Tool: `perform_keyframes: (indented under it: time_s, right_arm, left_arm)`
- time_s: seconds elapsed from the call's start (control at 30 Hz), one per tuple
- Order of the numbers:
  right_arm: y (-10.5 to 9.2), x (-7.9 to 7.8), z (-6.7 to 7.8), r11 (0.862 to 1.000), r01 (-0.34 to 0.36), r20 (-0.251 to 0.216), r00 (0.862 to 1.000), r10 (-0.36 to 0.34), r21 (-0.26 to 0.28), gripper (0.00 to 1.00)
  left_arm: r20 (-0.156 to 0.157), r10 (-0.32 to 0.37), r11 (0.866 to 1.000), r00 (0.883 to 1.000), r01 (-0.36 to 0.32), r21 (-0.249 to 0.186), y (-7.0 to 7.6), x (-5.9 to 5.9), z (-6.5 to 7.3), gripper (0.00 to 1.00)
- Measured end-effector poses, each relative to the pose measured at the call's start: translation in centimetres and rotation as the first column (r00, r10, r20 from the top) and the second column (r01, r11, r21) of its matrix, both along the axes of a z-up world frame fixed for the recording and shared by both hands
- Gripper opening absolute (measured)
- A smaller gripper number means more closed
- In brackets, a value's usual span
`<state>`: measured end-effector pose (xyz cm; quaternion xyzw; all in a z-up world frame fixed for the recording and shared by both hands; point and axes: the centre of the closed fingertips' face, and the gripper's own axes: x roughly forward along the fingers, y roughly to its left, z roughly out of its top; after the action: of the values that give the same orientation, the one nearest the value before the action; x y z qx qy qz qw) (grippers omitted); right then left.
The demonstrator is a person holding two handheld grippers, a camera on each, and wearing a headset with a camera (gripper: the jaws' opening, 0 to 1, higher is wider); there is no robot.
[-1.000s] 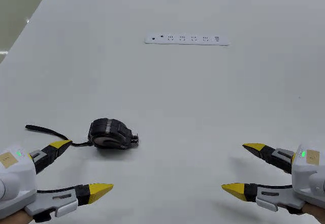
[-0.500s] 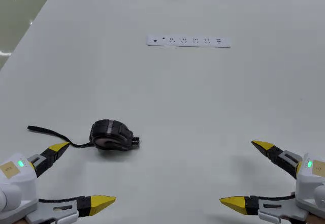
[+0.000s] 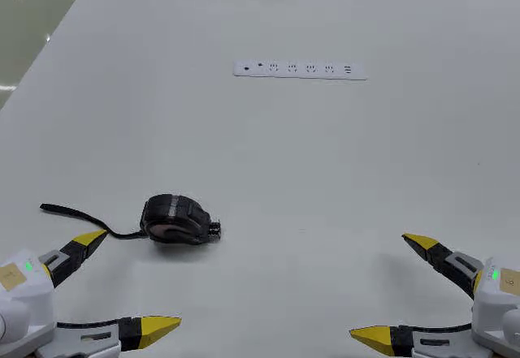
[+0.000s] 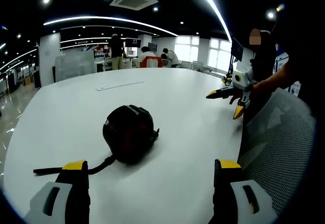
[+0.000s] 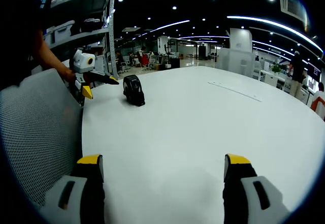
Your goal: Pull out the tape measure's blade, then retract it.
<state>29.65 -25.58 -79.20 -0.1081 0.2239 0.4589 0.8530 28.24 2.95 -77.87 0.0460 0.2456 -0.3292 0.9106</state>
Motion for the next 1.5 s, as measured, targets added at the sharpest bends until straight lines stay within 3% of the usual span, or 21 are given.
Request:
perform_keyframes:
  time_s: [1.5]
  right_arm:
    - [-0.47,-0.21,-0.30,1.000,0.019,-0.019,1.000,-0.019,-0.001,1.00]
  left_arm:
    - [0.008,0.013,1.000,1.000,-0.013,-0.001,0.37,0.45,0.20,1.00]
